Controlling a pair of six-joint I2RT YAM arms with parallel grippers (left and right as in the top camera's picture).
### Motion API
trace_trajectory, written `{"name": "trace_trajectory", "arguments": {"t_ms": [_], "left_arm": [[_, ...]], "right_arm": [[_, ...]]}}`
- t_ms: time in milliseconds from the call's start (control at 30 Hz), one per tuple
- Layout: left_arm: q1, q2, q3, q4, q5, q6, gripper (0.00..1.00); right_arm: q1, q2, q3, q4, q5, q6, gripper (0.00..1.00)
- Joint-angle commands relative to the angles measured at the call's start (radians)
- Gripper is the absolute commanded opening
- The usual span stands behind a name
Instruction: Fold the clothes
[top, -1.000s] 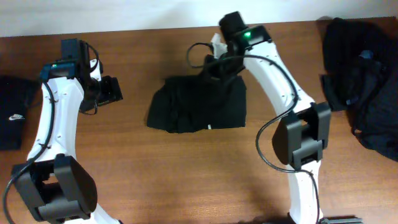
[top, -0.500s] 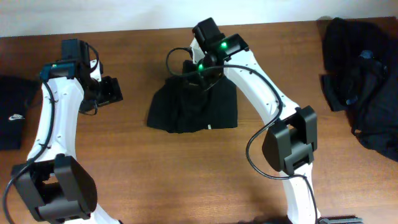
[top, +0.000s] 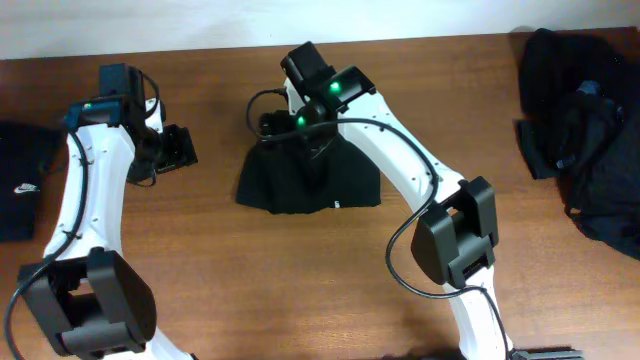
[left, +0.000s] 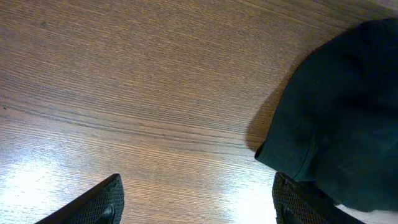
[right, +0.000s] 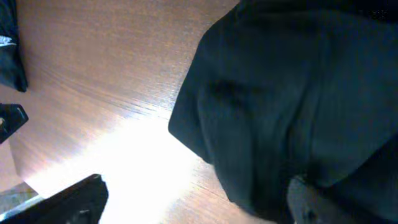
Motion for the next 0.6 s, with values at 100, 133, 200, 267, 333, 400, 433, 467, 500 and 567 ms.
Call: {"name": "trace_trajectory", "arguments": {"t_ms": [100, 133, 200, 267, 333, 400, 433, 467, 500, 567], "left_arm": [[0.004, -0.022, 0.013, 0.0, -0.002, -0.002, 0.76], [0.003, -0.022, 0.013, 0.004, 0.019, -0.002, 0.76], [0.003, -0.022, 0.013, 0.017, 0.08, -0.002, 0.75], [0.003, -0.023, 0.014, 0.033, 0.157, -0.001, 0.67], [0.003, -0.023, 0.018, 0.047, 0.263, 0.016, 0.43], [-0.002, -0.023, 0.021, 0.066, 0.404, 0.078, 0.11], [-0.007, -0.023, 0.023, 0.076, 0.458, 0.097, 0.01], [-0.014, -0.023, 0.023, 0.082, 0.485, 0.1, 0.01], [-0.025, -0.023, 0.023, 0.089, 0.494, 0.1, 0.01], [-0.054, -0.023, 0.023, 0.099, 0.486, 0.103, 0.01]], "right_arm": [[0.004, -0.026, 0.019, 0.027, -0.046, -0.105, 0.99], [0.002, -0.026, 0.02, 0.032, -0.074, -0.129, 0.99], [-0.011, -0.027, 0.021, 0.036, -0.124, -0.166, 0.99], [-0.034, -0.029, 0.022, 0.028, -0.14, -0.173, 0.99], [-0.065, -0.031, 0.022, 0.005, -0.138, -0.173, 0.99], [-0.11, -0.032, 0.022, -0.04, -0.138, -0.173, 0.99], [-0.132, -0.032, 0.022, -0.066, -0.138, -0.173, 1.0], [-0.154, -0.032, 0.022, -0.093, -0.137, -0.183, 0.94], [-0.174, -0.032, 0.021, -0.119, -0.137, -0.205, 0.88], [-0.209, -0.032, 0.021, -0.169, -0.13, -0.254, 0.78]]}}
